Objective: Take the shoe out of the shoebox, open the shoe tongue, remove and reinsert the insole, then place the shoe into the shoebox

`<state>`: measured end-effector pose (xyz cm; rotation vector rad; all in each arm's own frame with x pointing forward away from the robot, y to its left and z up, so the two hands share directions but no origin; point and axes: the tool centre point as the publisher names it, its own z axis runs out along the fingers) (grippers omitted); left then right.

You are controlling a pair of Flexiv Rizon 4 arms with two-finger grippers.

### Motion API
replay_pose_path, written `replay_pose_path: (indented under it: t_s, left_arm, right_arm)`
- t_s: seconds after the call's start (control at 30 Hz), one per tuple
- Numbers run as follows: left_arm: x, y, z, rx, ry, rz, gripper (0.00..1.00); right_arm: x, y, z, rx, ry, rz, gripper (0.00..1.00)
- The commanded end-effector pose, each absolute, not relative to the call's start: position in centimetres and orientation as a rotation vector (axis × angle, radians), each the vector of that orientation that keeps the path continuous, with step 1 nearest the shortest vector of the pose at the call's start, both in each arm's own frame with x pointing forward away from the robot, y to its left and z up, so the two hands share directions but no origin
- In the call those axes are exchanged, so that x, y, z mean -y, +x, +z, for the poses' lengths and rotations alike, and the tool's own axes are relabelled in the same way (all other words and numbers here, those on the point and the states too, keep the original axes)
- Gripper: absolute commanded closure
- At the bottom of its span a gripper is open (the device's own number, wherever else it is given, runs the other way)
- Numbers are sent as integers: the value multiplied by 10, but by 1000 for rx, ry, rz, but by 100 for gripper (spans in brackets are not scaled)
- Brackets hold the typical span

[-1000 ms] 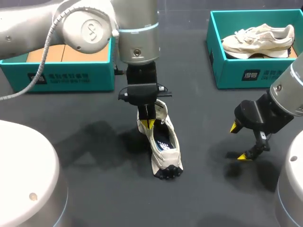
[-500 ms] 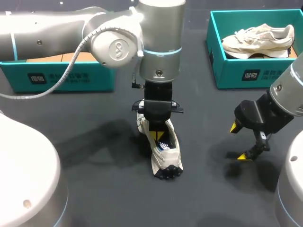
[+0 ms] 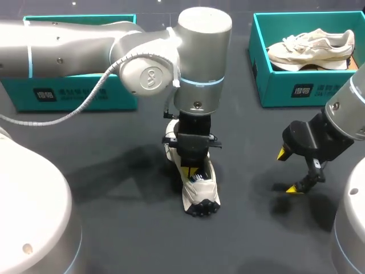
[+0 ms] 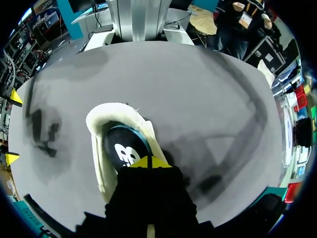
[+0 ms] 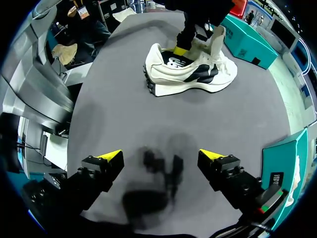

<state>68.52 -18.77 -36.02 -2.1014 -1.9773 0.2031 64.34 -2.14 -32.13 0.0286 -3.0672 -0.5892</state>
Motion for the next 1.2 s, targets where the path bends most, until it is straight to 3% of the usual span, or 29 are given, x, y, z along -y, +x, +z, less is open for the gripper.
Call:
replay_pose_path:
  t_s: [0.03, 0.37, 0.63, 1.2]
  left_arm:
    - [188, 682, -369, 1970, -2105, 194, 100]
    - [195, 681, -381, 1983, -2119, 160, 100]
    - [191, 689, -359, 2004, -2135, 117, 100]
    - [193, 680, -417, 2078, -2093, 22, 100]
  right_arm:
    - [21, 641, -321, 3071, 26, -586, 0]
    - [21, 641, -321, 3071, 26, -586, 0]
    - [21, 641, -321, 3071, 26, -586, 0]
    - [21, 641, -321, 3071, 26, -586, 0]
